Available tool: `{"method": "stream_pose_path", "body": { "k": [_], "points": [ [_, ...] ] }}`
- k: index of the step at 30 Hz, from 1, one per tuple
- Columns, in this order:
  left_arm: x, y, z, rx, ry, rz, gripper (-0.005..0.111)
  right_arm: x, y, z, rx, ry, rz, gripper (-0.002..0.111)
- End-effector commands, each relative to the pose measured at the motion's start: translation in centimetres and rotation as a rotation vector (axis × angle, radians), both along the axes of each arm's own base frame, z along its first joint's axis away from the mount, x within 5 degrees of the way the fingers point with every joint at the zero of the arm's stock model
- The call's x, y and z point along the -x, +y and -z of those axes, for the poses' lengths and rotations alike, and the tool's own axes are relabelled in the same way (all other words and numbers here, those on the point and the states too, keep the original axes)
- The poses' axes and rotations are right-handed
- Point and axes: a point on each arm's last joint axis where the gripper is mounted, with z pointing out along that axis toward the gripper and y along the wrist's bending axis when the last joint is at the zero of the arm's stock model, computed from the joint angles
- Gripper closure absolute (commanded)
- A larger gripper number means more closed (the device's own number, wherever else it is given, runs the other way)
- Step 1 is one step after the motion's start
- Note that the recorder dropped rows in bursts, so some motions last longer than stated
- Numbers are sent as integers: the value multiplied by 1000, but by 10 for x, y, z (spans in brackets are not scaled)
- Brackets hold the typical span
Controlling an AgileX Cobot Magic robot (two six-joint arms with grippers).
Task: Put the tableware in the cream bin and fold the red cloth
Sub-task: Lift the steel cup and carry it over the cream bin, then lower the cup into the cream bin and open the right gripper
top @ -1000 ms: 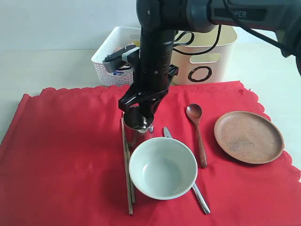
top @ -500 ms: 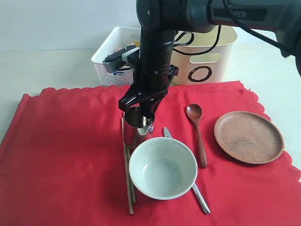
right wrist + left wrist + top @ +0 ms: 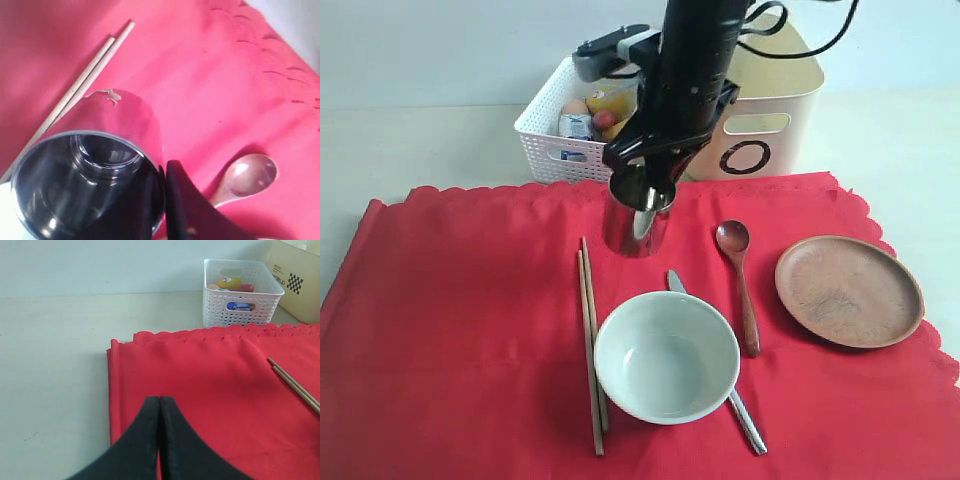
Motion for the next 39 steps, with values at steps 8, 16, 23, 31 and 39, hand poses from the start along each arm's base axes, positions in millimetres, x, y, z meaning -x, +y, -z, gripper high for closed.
{"method": "stream_pose_path", "body": {
  "k": [8, 16, 23, 31, 39],
  "points": [
    [0, 0, -2, 5, -10, 2, 107, -17, -55, -21, -72, -34, 120, 108],
    [0, 0, -2, 5, -10, 2, 107, -33, -79, -29, -303, -74, 195, 108],
    [0, 0, -2, 5, -10, 2, 107, -49, -108, -38, -473, -151, 311, 108],
    [0, 0, -2, 5, -10, 2, 107, -65, -139, -45, -530, -289, 446, 108],
    [0, 0, -2, 5, -10, 2, 107, -76, -148, -50, -542, -410, 508, 108]
  ]
}}
